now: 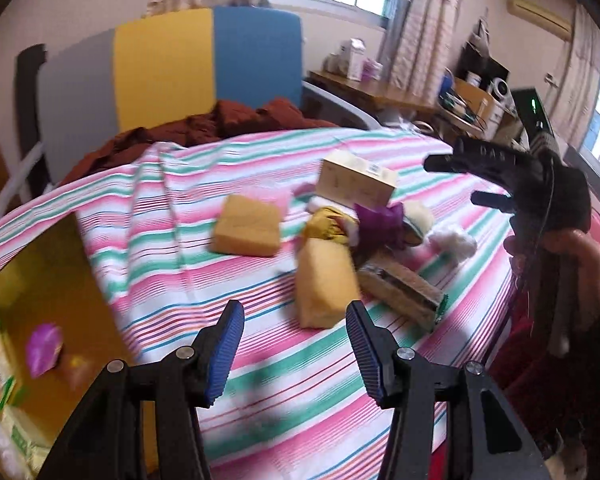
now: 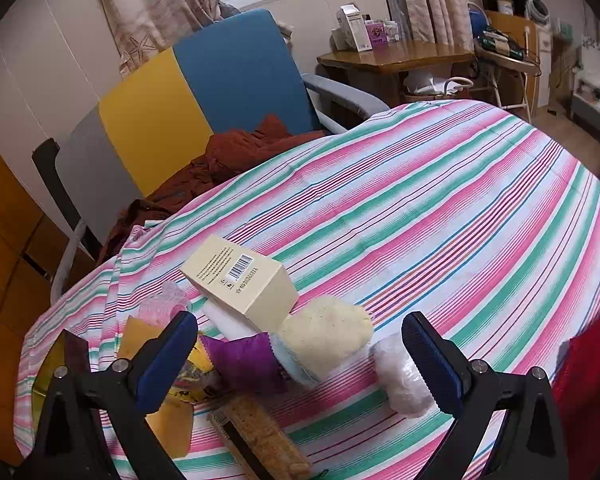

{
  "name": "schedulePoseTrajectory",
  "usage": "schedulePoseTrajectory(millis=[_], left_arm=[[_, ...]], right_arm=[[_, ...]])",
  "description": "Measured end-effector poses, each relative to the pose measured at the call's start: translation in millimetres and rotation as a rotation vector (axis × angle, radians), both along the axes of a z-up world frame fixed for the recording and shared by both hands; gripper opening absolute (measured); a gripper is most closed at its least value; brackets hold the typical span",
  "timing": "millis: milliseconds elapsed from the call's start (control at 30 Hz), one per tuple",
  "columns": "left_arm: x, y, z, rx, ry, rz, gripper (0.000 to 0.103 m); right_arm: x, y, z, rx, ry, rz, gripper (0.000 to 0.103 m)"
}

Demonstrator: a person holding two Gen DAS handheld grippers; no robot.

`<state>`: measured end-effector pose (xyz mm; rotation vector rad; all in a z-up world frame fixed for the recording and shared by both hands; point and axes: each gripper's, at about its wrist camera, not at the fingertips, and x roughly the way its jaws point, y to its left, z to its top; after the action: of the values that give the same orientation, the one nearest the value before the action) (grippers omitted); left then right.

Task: Organize objects
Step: 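Grasp the yellow sponge with the left tool while the right tool grasps the beige barcode box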

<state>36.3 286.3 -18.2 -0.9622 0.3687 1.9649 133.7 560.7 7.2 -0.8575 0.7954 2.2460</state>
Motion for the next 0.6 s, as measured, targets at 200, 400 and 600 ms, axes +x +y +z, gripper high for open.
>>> schedulePoseTrajectory(millis=[200, 400, 600], left_arm=[[-5, 40, -24, -0.057, -0.028, -0.038, 0.058], [-20, 65, -50, -0.083, -0.089, -0.071, 0.042], [-23, 49, -52, -0.043, -0.100, -0.050, 0.035]], right_arm=[[-6, -4, 1, 0.012, -0.005, 0.025, 0.103], [-12, -5, -1, 0.010, -0.017, 0.058, 0.103], [-22, -12, -5, 0.002, -0.058, 0.124, 0.103]])
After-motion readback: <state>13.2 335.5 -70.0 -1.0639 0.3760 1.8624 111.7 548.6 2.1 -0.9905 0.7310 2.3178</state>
